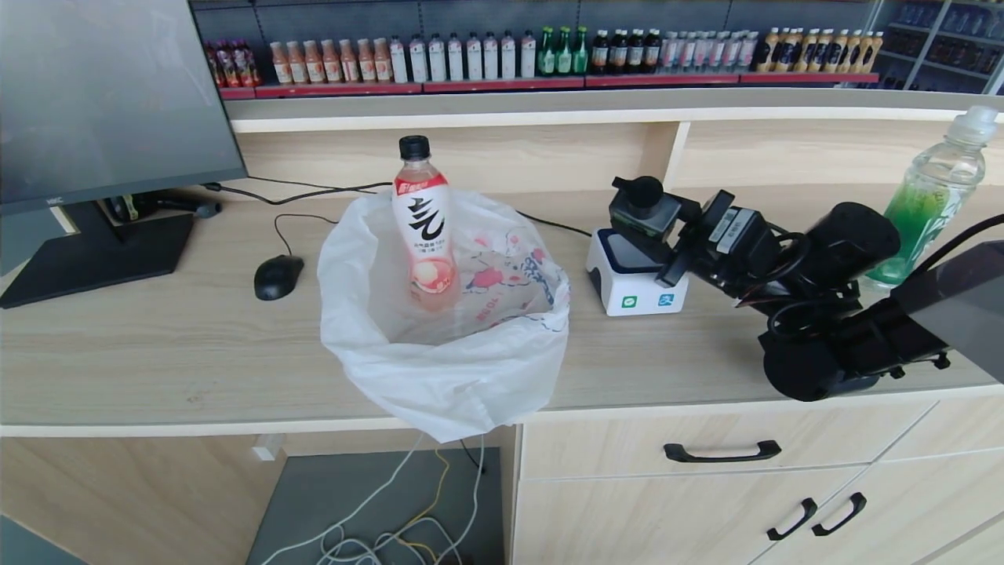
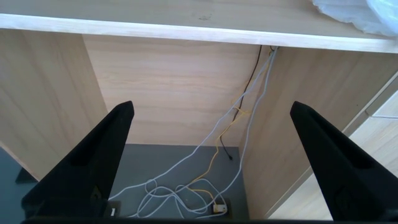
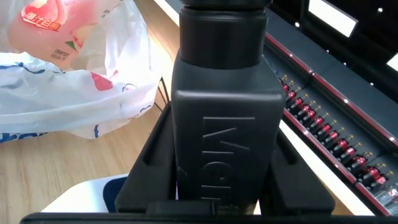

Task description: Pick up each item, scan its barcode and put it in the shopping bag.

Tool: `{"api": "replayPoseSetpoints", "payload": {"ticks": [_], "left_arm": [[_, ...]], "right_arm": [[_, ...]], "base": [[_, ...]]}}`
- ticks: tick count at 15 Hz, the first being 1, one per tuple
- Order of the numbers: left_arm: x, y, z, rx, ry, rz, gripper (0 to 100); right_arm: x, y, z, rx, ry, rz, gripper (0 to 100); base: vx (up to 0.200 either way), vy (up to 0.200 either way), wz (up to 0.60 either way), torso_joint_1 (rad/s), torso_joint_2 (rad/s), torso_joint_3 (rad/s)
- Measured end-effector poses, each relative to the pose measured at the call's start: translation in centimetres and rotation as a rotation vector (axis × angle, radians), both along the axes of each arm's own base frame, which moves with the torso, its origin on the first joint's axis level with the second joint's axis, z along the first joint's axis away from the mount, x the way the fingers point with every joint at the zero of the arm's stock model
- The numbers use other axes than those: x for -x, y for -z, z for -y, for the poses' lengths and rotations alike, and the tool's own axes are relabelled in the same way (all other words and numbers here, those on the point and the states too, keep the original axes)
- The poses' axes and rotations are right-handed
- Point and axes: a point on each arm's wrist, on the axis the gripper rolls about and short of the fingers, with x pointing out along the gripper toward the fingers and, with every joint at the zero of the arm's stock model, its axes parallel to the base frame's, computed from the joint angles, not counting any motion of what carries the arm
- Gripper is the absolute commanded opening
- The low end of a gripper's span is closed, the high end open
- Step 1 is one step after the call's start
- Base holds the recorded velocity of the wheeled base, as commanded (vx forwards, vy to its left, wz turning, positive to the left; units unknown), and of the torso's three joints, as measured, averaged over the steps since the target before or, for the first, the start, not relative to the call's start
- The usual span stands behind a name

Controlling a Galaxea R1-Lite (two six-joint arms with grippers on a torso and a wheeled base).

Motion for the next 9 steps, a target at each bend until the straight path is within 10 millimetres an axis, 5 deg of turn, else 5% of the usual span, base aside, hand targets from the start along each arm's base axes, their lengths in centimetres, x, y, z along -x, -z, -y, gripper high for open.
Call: {"api": "replayPoseSetpoints", "payload": {"ticks": [9], "left_arm": [[0.00,0.00,0.00,0.000,0.001,0.000,100]], "right_arm": [[-0.12,0.35,-0.10,0.002,0.003,-0.007,0]], "base": [[0.000,0.000,0.00,0.000,0.00,0.000]]}}
